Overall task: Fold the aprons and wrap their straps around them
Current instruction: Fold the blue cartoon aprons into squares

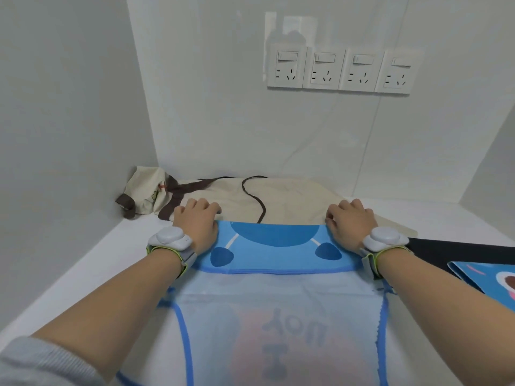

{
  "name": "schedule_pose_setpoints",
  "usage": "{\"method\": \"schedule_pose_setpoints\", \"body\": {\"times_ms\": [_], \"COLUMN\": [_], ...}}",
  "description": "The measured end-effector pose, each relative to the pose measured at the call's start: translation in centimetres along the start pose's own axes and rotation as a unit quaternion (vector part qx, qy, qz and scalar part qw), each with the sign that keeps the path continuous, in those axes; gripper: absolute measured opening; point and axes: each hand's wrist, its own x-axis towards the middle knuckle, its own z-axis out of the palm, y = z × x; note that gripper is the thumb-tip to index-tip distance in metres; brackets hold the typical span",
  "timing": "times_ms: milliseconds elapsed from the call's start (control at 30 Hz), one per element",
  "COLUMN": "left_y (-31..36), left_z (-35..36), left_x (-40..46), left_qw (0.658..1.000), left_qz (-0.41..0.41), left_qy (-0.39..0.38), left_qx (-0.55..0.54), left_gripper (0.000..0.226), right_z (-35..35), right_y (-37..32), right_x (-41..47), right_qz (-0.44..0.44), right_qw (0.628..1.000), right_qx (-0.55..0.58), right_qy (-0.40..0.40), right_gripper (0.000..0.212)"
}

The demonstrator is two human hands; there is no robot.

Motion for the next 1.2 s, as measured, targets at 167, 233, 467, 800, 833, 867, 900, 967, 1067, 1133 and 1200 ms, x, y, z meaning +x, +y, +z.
{"method": "schedule_pose_setpoints", "body": {"times_ms": [167, 233, 467, 800, 833, 867, 900, 967, 1067, 1133, 1200], "left_y": [1.6, 3.0, 7.0, 7.9, 7.8, 7.8, 7.7, 7.6, 7.2, 6.8, 6.2], "left_z": [-2.0, -3.7, -8.4, -9.4, -9.4, -9.3, -9.3, -9.4, -9.6, -9.7, -9.9], "left_x": [-2.2, -4.5, -15.3, -23.1, -23.3, -23.3, -23.4, -23.5, -23.5, -23.2, -22.8], "left_qw": [0.989, 0.971, 0.919, 0.916, 0.916, 0.918, 0.921, 0.928, 0.937, 0.943, 0.946], "left_qz": [0.064, 0.105, 0.227, 0.268, 0.266, 0.264, 0.261, 0.25, 0.228, 0.212, 0.19], "left_qy": [-0.019, -0.055, -0.135, -0.17, -0.169, -0.163, -0.152, -0.131, -0.117, -0.119, -0.123], "left_qx": [-0.134, -0.206, -0.291, -0.245, -0.248, -0.247, -0.245, -0.245, -0.238, -0.227, -0.233], "left_gripper": [0.03, 0.023, 0.026, 0.045, 0.041, 0.035, 0.028, 0.023, 0.019, 0.021, 0.028], "right_z": [-0.8, -1.7, -5.7, -6.3, -6.5, -6.5, -6.5, -6.3, -6.3, -6.4, -6.5], "right_y": [-0.8, -1.3, -2.6, -3.8, -3.9, -3.9, -4.0, -4.1, -4.2, -4.2, -4.1], "right_x": [-3.5, -6.4, -18.7, -26.6, -26.7, -26.8, -26.9, -27.1, -27.1, -27.0, -26.9], "right_qz": [-0.091, -0.142, -0.23, -0.28, -0.272, -0.261, -0.247, -0.22, -0.184, -0.157, -0.123], "right_qw": [0.983, 0.967, 0.922, 0.908, 0.91, 0.911, 0.913, 0.917, 0.922, 0.922, 0.916], "right_qx": [0.156, 0.211, 0.31, 0.296, 0.298, 0.304, 0.312, 0.326, 0.339, 0.352, 0.381], "right_qy": [0.024, 0.028, -0.003, -0.093, -0.098, -0.096, -0.09, -0.068, -0.039, -0.033, -0.032], "right_gripper": [0.014, 0.01, 0.015, 0.041, 0.039, 0.035, 0.03, 0.017, 0.005, 0.004, 0.0]}}
